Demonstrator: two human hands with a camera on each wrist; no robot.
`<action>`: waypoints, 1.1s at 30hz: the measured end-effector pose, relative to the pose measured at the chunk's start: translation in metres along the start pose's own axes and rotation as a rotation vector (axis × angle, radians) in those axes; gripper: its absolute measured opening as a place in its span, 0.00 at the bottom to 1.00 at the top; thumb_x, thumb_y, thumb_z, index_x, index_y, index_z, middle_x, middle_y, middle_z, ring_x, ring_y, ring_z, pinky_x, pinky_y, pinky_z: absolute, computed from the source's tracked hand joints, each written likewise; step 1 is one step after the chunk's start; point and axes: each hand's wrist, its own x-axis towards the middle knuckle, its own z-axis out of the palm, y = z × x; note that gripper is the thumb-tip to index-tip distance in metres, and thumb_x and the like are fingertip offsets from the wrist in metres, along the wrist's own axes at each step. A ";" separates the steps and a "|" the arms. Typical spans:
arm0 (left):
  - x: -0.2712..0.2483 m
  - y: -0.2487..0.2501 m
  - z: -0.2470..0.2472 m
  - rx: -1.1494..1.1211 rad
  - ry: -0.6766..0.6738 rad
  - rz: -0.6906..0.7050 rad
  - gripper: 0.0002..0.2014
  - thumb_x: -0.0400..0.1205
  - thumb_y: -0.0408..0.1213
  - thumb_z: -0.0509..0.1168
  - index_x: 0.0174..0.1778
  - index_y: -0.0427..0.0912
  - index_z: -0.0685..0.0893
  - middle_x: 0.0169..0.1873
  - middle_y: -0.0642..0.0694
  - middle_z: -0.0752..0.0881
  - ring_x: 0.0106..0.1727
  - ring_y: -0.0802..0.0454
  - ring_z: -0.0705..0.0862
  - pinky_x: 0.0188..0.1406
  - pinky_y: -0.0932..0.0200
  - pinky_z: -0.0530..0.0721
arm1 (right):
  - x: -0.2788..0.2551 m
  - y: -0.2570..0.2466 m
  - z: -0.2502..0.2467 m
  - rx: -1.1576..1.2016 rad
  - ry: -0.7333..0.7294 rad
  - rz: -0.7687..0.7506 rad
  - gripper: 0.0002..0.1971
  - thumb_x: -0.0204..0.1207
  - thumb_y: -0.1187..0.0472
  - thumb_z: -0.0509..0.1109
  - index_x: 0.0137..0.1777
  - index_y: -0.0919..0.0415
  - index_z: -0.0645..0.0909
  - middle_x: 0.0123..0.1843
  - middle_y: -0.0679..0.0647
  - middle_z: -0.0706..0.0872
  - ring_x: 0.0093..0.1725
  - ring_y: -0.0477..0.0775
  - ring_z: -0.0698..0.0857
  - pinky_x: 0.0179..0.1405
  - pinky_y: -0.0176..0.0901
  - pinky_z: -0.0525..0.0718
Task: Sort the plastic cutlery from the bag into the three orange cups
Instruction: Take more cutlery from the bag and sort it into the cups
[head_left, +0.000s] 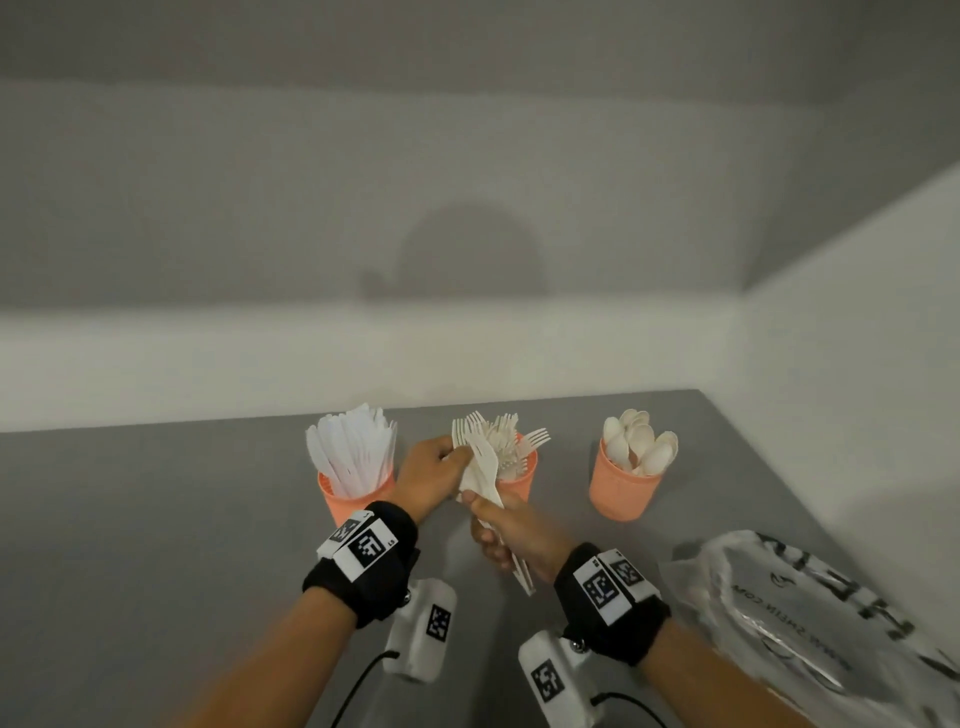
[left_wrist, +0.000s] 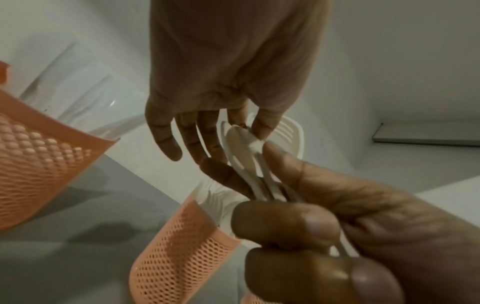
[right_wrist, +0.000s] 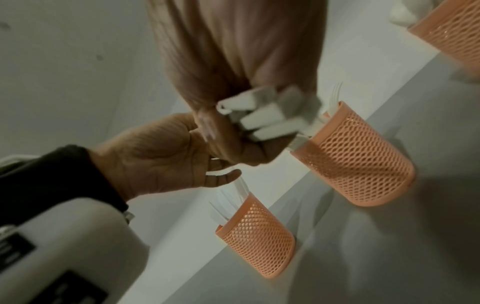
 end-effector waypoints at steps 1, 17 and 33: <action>0.000 0.003 0.003 0.005 0.020 0.002 0.12 0.82 0.29 0.57 0.35 0.40 0.81 0.35 0.42 0.84 0.38 0.48 0.80 0.39 0.58 0.76 | -0.004 0.002 -0.001 0.012 0.005 0.000 0.09 0.84 0.52 0.58 0.59 0.54 0.70 0.21 0.44 0.67 0.15 0.39 0.65 0.13 0.30 0.65; -0.020 0.042 0.045 -0.400 0.154 -0.013 0.15 0.85 0.35 0.56 0.30 0.44 0.72 0.20 0.51 0.72 0.14 0.64 0.68 0.21 0.65 0.67 | -0.034 -0.005 -0.042 -0.523 0.819 -0.347 0.10 0.79 0.57 0.61 0.56 0.61 0.74 0.31 0.46 0.76 0.35 0.53 0.80 0.39 0.46 0.77; -0.029 0.054 0.072 -0.562 0.248 -0.009 0.11 0.88 0.38 0.50 0.45 0.37 0.73 0.24 0.44 0.72 0.17 0.58 0.74 0.16 0.69 0.75 | -0.050 0.009 -0.056 -0.464 0.589 -0.338 0.25 0.71 0.32 0.59 0.58 0.49 0.74 0.45 0.46 0.84 0.46 0.49 0.84 0.48 0.44 0.81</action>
